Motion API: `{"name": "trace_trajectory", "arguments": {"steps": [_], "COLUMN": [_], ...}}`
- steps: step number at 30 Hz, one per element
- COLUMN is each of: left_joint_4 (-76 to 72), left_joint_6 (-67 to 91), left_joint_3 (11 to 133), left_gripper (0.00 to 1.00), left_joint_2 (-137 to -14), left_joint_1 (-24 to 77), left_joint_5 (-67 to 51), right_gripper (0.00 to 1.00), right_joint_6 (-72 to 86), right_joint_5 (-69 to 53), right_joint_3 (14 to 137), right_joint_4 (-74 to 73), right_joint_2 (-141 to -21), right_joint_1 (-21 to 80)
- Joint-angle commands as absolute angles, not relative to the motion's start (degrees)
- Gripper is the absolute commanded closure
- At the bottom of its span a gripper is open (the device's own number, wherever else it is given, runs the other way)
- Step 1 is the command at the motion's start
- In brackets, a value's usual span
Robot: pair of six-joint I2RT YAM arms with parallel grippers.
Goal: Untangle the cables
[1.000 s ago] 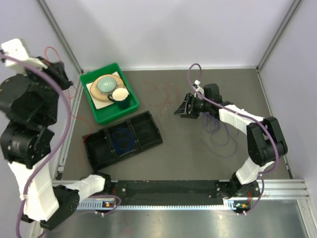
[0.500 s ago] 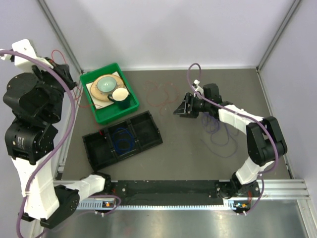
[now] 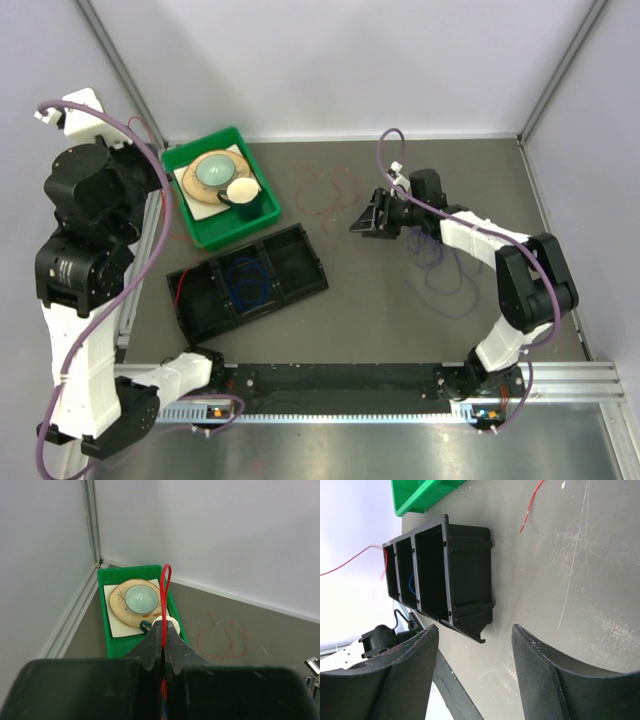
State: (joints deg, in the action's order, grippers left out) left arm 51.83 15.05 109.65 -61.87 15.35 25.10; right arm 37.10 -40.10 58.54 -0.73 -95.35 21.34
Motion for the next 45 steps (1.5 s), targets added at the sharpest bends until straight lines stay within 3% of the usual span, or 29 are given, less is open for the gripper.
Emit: {"name": "trace_trajectory", "arguments": {"steps": [1,26,45], "left_joint_4": [51.3,54.4,58.8], "left_joint_6": [15.6,17.3,18.2], "left_joint_3": [110.3,97.0,86.0], "left_gripper": [1.00,1.00,1.00], "left_joint_2": [-60.2,-56.0,-55.6], "left_joint_1": [15.5,15.5,15.4], "left_joint_5": [26.4,28.1,39.0], "right_gripper": [0.40,0.40,0.40], "right_joint_6": [36.7,36.6,36.6], "right_joint_5": [-41.0,-41.0,-41.1], "right_joint_3": [59.1,58.6,59.2], "right_joint_4": [1.5,1.2,1.2], "right_joint_2": [-95.7,-95.4,-96.3], "right_joint_1": [22.2,22.5,22.8]}}
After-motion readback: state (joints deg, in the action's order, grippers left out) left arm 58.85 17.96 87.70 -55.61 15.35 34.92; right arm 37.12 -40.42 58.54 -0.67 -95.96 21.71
